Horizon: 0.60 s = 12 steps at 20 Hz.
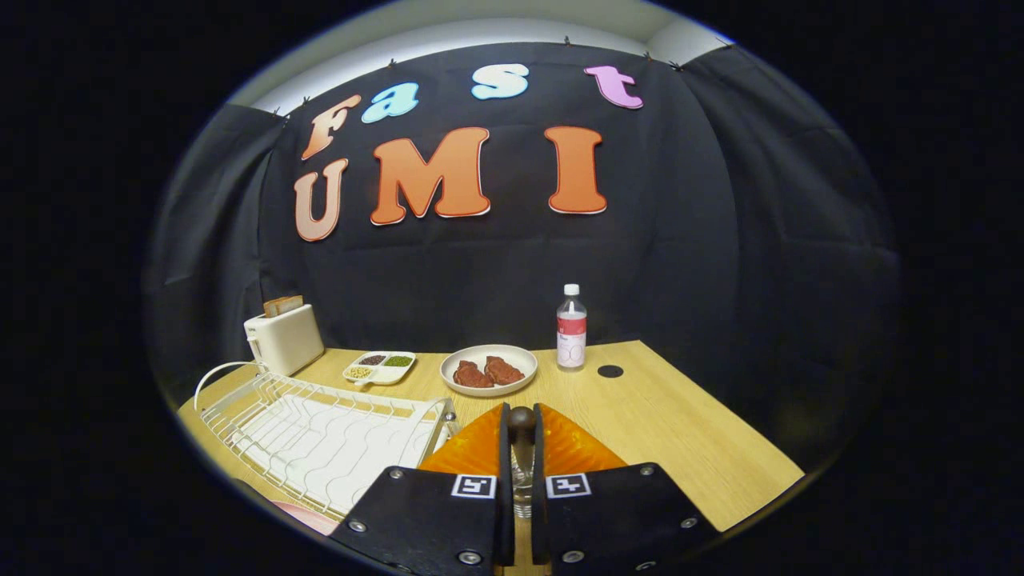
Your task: Take the plate from the dish rack, then take the spoon from the basket and place it into the plate.
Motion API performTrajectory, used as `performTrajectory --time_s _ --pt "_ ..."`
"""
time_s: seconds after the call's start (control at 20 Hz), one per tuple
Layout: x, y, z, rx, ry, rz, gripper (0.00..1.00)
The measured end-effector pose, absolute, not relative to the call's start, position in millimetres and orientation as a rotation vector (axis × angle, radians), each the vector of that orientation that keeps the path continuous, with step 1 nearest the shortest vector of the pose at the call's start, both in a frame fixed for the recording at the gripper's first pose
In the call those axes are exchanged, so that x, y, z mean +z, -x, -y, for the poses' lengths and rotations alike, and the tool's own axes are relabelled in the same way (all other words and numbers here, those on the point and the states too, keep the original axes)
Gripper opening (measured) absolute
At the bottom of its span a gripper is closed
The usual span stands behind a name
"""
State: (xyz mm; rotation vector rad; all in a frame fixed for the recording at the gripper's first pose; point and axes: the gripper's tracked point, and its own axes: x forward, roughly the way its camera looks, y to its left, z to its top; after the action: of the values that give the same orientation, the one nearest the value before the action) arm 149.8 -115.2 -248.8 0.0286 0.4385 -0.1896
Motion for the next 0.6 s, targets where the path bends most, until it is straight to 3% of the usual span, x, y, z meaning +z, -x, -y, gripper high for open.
performTrajectory --time_s 0.6 --pt "-130 -120 75 -0.104 0.087 -0.269 0.08"
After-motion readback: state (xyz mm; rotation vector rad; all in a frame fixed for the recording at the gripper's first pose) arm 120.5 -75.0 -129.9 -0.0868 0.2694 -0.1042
